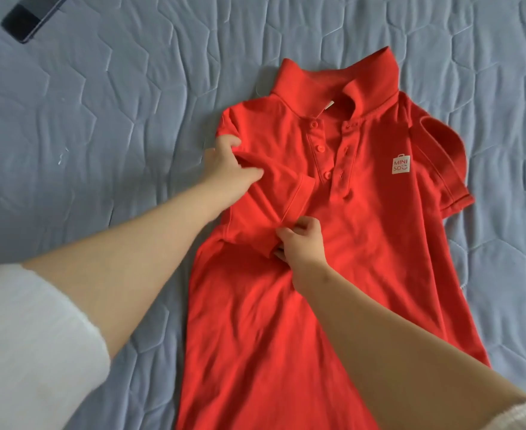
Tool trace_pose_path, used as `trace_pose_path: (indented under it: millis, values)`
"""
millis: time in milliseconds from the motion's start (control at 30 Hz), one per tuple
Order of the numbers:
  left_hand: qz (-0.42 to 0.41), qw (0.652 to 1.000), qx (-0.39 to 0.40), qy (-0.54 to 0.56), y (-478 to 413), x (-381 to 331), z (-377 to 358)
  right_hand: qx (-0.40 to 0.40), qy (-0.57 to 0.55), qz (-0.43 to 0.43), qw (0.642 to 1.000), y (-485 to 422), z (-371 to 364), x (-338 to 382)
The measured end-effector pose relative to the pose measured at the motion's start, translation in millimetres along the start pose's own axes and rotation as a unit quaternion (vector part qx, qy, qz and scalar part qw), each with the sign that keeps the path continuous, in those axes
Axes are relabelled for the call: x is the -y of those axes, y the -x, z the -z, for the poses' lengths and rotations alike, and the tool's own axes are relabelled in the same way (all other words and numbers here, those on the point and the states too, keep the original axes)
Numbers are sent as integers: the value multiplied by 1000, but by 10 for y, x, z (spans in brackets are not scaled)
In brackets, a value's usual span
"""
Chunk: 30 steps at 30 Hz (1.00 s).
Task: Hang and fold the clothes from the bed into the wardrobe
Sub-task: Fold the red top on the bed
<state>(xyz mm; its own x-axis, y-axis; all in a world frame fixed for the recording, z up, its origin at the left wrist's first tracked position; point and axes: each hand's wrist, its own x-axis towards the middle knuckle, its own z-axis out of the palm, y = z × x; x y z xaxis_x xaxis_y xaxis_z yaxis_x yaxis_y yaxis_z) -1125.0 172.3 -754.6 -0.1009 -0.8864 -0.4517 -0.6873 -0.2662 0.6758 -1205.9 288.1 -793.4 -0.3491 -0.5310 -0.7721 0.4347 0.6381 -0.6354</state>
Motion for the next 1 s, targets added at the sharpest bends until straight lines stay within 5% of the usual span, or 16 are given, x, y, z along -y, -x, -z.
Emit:
trace_pose_path:
  millis: [100, 267, 367, 433, 533, 633, 733, 800, 1000]
  values:
    - [-64, 988, -83, -116, 268, 286, -123, 15, 45, 12, 999, -56, -3, -17]
    - [7, 977, -20, -211, 476, 587, -186, -6, 121, 22, 992, -85, 111, 9]
    - [55, 955, -85, -280, 488, 503, -236, -107, 161, 78, 978, -73, 368, 92]
    - [-32, 928, -102, -356, 560, 367, -352, -205, 200, 120, 950, -79, 641, 206]
    - [-188, 903, -12, -387, 668, 156, -627, -355, 205, 114, 905, -114, 1092, 412]
    - [-174, 904, 60, -385, 734, 5, -919, -424, 156, 56, 891, -173, 1460, 584]
    - [-162, 927, 25, -338, 795, -195, -1188, -355, 69, 29, 932, -333, 1685, 663]
    - [-116, 939, 78, -314, 745, -299, -1342, -278, 2, 1, 961, -409, 1768, 719]
    - [-22, 905, 210, -369, 506, -362, -1525, -147, -83, -62, 984, -526, 1912, 833]
